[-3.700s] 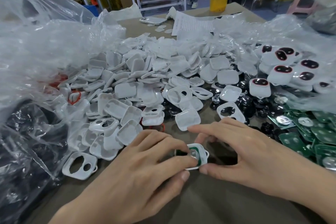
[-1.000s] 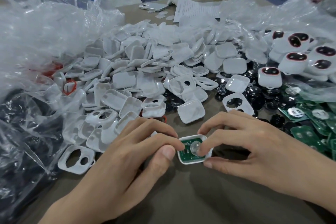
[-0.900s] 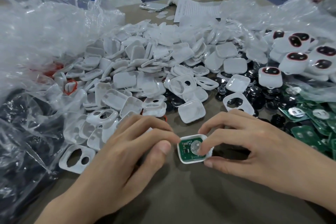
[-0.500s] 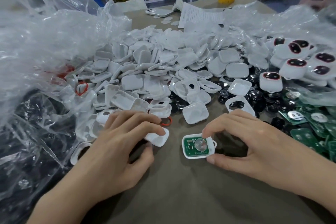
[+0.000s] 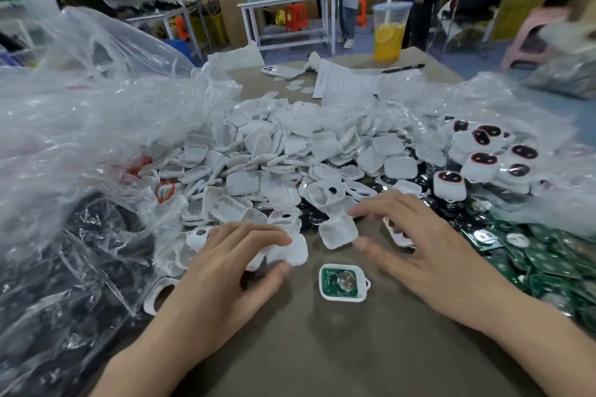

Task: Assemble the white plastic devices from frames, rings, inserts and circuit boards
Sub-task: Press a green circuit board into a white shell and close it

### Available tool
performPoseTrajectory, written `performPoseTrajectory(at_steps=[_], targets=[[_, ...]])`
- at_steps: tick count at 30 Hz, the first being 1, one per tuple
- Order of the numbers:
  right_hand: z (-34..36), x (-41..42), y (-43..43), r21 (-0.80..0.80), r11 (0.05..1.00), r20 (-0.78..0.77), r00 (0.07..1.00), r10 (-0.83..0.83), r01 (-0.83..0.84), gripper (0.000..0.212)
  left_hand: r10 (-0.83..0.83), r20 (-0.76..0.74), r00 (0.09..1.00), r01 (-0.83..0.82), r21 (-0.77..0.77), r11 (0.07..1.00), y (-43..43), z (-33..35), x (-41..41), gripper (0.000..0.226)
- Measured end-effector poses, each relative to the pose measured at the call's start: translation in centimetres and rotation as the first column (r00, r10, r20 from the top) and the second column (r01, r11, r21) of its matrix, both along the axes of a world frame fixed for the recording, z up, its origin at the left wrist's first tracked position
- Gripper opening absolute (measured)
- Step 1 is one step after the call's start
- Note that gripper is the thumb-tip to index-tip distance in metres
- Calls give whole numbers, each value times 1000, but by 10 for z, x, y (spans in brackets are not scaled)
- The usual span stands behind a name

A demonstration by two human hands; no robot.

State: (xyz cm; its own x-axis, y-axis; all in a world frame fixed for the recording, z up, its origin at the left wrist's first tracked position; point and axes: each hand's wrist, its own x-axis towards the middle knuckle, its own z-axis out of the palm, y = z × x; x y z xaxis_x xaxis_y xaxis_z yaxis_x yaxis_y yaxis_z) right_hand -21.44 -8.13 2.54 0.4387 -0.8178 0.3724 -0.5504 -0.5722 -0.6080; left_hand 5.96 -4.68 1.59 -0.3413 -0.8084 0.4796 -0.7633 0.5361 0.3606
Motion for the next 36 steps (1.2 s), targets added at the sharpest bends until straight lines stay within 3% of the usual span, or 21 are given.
performPoseTrajectory(at_steps=[2,5,14,19,21,26,31,36], targets=[[4,5,-3,48,999,43,999,19,-21,41,-36,-172,984,35,-7,999,1,3,-8,23],[6,9,-4,114,990,83,994,73,-82,48,-98,-284,954,90,-38,995,2,8,-21,20],[9,10,2,131,985,234,969,80,-113,36,-189,-271,944,161,-124,979,-2,10,-36,21],[12,4,2,169,982,284,958,35,-86,32,-202,-255,946,192,-63,979,-13,13,-45,25],[11,1,2,186,979,240,970,34,-80,39,-195,-230,953,188,-52,981,-15,12,-46,23],[9,-11,5,257,963,0,996,84,-81,82,-126,-246,961,120,-37,992,-9,3,-36,21],[4,-11,10,241,966,-191,972,139,-91,92,-94,-232,968,115,77,990,-2,-1,-35,30],[1,-6,12,220,971,-254,956,150,-94,102,-82,-151,985,102,127,987,4,2,-43,33]])
